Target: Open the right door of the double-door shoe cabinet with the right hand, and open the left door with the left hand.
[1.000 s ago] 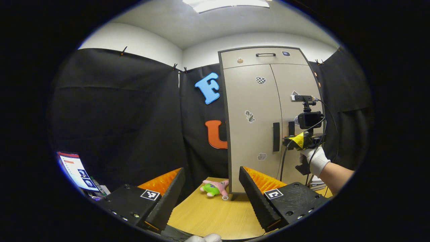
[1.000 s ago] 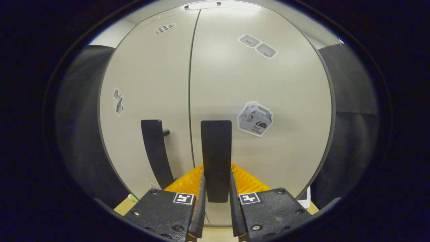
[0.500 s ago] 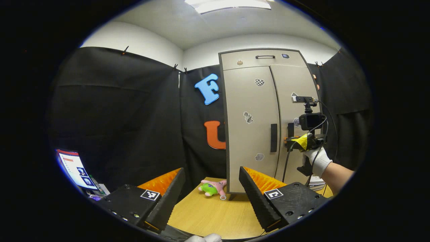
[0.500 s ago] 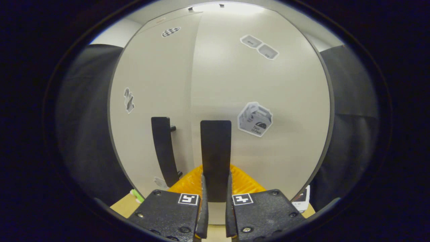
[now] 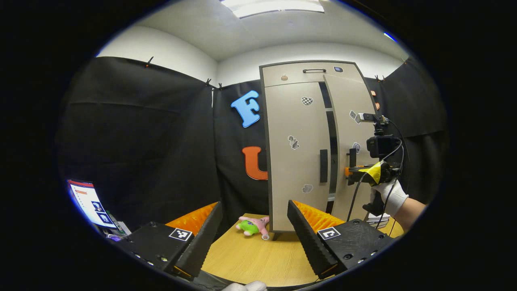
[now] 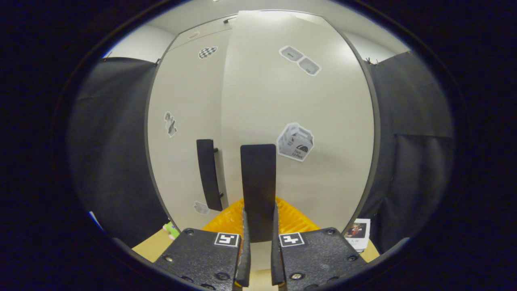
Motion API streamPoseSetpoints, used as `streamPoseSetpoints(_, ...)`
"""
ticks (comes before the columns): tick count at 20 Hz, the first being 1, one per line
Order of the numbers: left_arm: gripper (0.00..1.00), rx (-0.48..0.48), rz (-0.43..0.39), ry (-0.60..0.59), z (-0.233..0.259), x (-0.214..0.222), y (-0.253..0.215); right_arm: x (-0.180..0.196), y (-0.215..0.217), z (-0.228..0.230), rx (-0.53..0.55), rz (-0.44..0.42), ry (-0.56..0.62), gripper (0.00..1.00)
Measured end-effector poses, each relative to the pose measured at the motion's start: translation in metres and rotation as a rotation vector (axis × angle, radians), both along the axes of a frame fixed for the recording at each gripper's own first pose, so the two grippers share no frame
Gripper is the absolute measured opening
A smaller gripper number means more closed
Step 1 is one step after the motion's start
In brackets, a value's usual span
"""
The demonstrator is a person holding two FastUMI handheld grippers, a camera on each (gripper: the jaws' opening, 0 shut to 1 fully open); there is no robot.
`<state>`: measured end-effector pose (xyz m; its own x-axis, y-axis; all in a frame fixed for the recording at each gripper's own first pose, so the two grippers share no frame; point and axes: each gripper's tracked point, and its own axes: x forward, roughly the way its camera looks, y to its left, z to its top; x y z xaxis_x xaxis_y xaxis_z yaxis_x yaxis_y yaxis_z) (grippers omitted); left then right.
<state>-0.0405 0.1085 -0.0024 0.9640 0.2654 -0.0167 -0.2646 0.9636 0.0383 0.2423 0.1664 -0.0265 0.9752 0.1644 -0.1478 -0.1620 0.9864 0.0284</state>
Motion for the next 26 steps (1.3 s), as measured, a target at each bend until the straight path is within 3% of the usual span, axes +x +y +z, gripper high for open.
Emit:
streamPoseSetpoints(15, 0.96, -0.002, -0.121, -0.019, 0.005, 0.005, -0.036, -0.081, -0.068, -0.001, -0.013, -0.004, -0.014, 0.20)
streamPoseSetpoints(26, 0.96, -0.020, -0.241, -0.030, 0.008, 0.023, -0.077, -0.113, -0.133, -0.002, -0.030, -0.039, -0.034, 0.13)
